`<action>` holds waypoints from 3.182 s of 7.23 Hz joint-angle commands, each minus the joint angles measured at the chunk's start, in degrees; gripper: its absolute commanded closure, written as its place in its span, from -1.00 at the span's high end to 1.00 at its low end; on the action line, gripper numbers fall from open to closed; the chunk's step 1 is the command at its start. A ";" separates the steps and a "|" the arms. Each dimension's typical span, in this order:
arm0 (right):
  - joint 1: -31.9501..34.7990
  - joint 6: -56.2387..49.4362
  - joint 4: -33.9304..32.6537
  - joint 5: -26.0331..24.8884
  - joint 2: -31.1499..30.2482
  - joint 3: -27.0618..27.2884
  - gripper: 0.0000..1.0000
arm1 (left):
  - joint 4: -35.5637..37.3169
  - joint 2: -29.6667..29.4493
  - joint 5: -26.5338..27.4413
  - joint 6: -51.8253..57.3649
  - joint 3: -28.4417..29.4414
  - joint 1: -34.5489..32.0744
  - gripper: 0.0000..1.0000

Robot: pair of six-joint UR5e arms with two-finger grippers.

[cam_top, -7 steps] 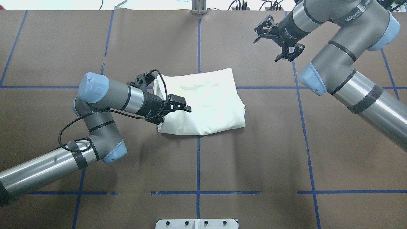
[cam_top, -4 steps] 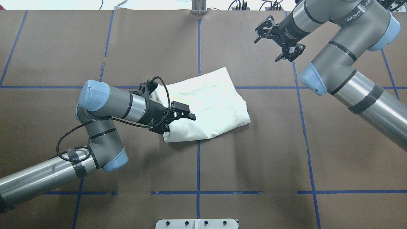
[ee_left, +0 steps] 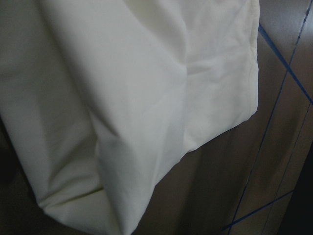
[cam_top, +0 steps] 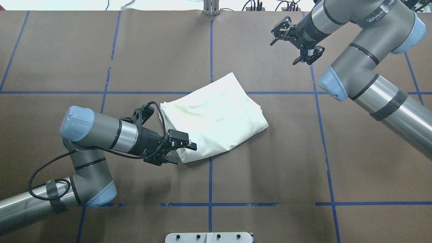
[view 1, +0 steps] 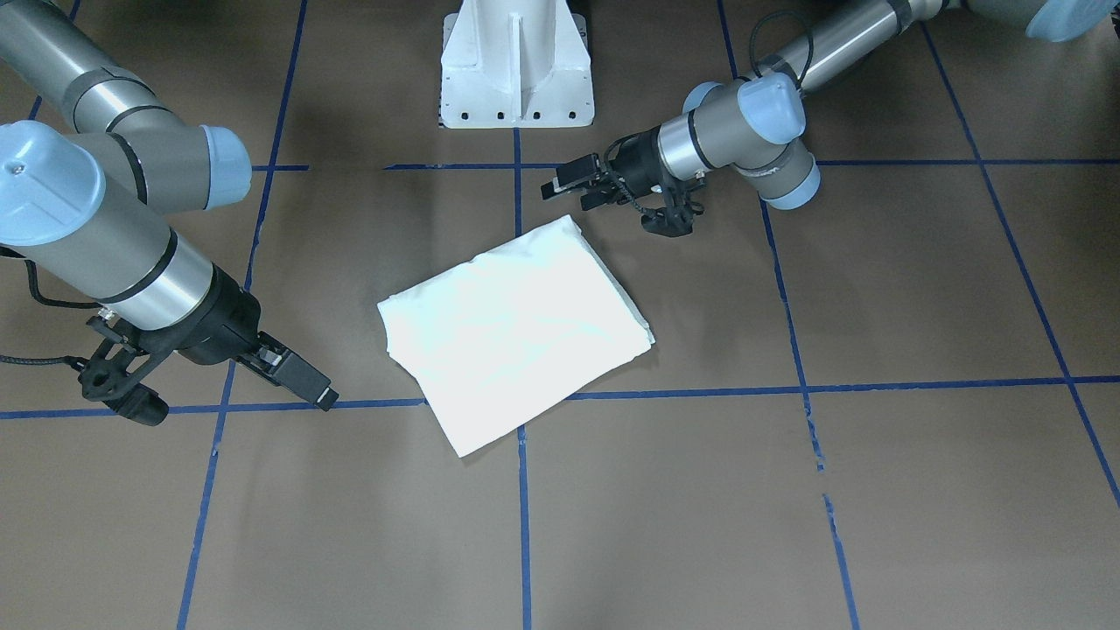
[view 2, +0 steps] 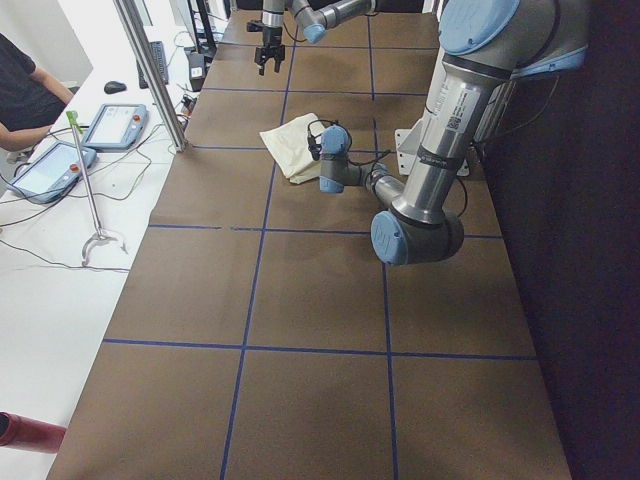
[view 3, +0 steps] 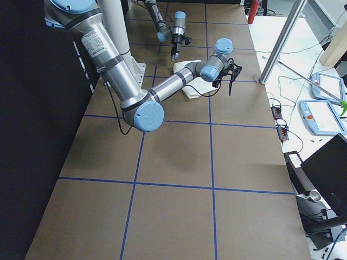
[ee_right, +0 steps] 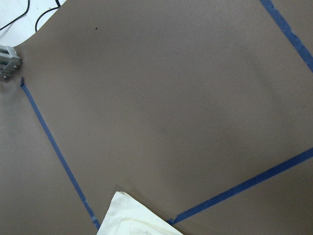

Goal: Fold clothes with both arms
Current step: 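Lower the left gripper to the folded shirt's side while the right arm rises, then lift the left gripper away from the shirt while the right arm withdraws, then lower the left gripper onto the shirt's side edge and press it flat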

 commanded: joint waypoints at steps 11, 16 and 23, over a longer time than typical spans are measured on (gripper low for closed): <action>12.32 -44.16 -0.17 0.89 -20.77 5.92 1.00 | 11.02 3.92 0.71 -0.25 -9.19 -18.40 1.00; 22.18 -70.86 -9.75 5.46 -26.94 5.83 1.00 | 16.47 -1.73 18.50 -7.79 -8.23 -2.39 -0.93; 22.63 -70.95 -10.28 6.26 -27.13 6.01 1.00 | 19.19 -1.38 23.52 -7.00 -4.36 6.68 -1.00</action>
